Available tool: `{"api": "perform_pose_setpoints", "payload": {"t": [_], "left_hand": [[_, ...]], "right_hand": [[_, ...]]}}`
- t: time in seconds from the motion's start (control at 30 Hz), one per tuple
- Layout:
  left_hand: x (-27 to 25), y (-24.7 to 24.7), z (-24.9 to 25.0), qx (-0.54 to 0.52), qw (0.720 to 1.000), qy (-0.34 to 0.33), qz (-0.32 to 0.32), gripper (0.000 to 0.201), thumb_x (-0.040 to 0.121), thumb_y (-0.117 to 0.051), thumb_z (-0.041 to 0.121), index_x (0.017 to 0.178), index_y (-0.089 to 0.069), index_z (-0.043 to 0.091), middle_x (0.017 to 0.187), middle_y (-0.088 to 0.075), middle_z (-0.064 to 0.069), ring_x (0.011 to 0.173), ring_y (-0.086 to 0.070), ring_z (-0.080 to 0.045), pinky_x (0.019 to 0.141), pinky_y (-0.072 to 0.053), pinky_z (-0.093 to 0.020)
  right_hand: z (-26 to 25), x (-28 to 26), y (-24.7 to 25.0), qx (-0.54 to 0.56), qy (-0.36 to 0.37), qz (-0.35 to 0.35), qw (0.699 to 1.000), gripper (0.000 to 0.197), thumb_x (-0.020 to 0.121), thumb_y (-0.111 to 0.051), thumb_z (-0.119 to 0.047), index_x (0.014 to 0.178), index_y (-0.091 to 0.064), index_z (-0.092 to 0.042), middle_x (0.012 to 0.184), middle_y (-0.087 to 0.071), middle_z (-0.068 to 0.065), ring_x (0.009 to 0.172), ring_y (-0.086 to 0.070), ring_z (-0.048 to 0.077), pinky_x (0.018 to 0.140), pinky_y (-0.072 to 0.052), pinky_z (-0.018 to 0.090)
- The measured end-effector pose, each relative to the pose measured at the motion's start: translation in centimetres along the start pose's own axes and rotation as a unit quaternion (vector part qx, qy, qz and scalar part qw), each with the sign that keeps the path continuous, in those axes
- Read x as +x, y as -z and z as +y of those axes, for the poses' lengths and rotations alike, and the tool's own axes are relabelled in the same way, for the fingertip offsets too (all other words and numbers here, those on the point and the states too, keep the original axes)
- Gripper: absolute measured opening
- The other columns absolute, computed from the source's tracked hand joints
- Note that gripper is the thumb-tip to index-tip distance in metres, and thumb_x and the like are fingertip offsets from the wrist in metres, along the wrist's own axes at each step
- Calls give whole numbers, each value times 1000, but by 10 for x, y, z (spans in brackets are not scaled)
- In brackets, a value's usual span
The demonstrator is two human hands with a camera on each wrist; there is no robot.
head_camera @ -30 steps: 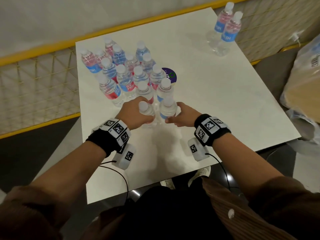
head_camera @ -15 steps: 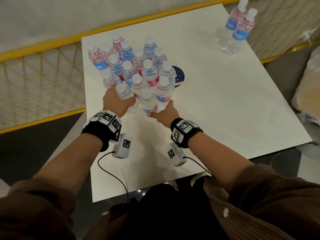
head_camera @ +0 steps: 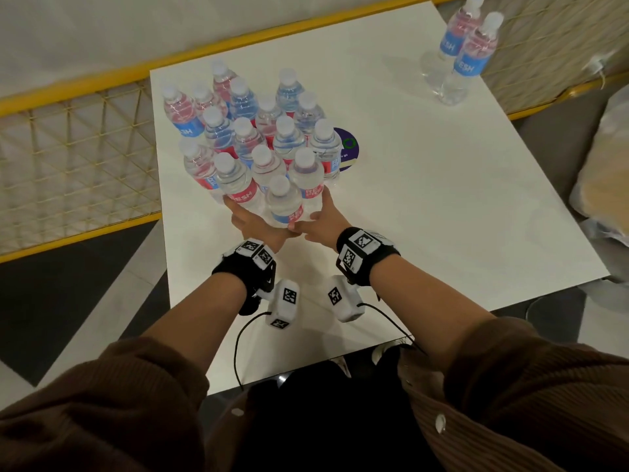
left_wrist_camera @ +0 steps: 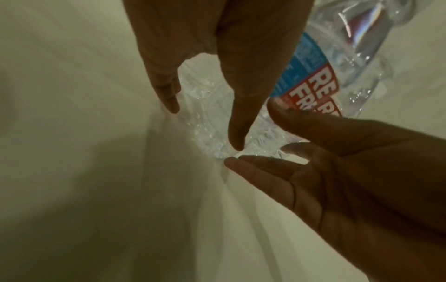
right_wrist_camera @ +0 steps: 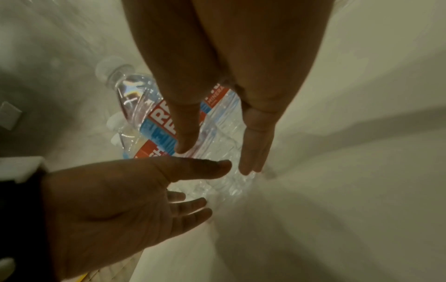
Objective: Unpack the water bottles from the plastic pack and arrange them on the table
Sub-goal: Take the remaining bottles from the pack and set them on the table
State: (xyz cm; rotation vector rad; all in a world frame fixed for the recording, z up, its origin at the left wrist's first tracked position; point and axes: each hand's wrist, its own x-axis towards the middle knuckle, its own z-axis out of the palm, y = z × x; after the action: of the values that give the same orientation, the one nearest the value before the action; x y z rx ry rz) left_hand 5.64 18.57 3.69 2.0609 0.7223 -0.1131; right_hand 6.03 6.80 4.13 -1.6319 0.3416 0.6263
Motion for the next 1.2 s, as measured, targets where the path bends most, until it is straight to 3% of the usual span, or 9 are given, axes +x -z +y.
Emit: {"api": "perform_pose_setpoints", "payload": {"t": [0.27,0.43,0.53,0.63,0.73,0.87,1.0,1.07,1.2], "left_hand": [[5,-13,-23,-8,1000,7,25,134,53,-91,25,148,2,18,148,-26,-13,136,-30,-32,107,-37,-45],[-21,-52,-7,-94,980,170,-47,79,77,-75,20,138,-28,6,144,-36,-16,128,-44,-33,105,-40,-39],[-29,-81,13,-57,966,197,-158,10,90,-56,21,87,-51,12,136,-49,-16,117,-53,-28,95,-47,-36],[-45,-110,42,-49,962,175,-206,10,95,-46,19,86,-49,14,110,-51,-13,103,-46,-21,66,-52,-21],[-61,-129,65,149,968,46,-195,30,101,-34,17,123,-48,1,125,-51,-17,122,-47,-28,97,-39,-26],[-74,-158,83,268,944,-1,-192,21,96,-47,23,101,-55,4,102,-57,-19,108,-58,-30,82,-41,-30],[-83,-237,117,49,966,153,-203,51,91,-46,25,137,-42,3,140,-45,-18,128,-47,-32,91,-43,-34],[-108,-290,152,25,974,93,-204,47,92,-45,20,137,-44,5,141,-46,-16,127,-48,-32,90,-45,-33],[-201,-370,232,51,923,-267,-272,22,81,-54,10,91,-71,1,117,-62,-17,108,-59,-28,93,-47,-31]], "right_hand": [[-2,-3,25,6,-45,-88,995,100,87,-60,0,148,11,-33,136,-45,24,117,-54,32,97,-47,42],[17,-15,90,40,-54,-33,997,78,89,-56,2,149,-13,-22,111,-58,18,92,-57,25,93,-47,40],[30,-31,146,27,-65,9,997,60,89,-56,-3,143,-34,-16,104,-61,9,92,-59,23,93,-49,37],[42,-50,208,31,-68,39,996,48,89,-57,-4,134,-45,-13,99,-65,4,96,-60,22,95,-50,37],[55,-69,265,41,-69,64,995,44,88,-58,-4,130,-49,-14,95,-65,1,95,-60,22,97,-49,38],[71,-94,339,61,-67,93,992,36,90,-56,-2,123,-52,-14,96,-65,4,91,-61,22,94,-48,37],[87,-116,413,112,-64,168,977,31,90,-55,0,119,-53,-11,92,-63,7,83,-61,22,82,-52,32],[92,-122,445,129,-60,209,967,30,90,-55,1,118,-54,-10,91,-63,10,79,-61,24,63,-52,26],[100,-131,500,172,-61,289,940,24,89,-52,4,108,-56,-10,85,-67,10,66,-66,19,63,-56,28]]}}
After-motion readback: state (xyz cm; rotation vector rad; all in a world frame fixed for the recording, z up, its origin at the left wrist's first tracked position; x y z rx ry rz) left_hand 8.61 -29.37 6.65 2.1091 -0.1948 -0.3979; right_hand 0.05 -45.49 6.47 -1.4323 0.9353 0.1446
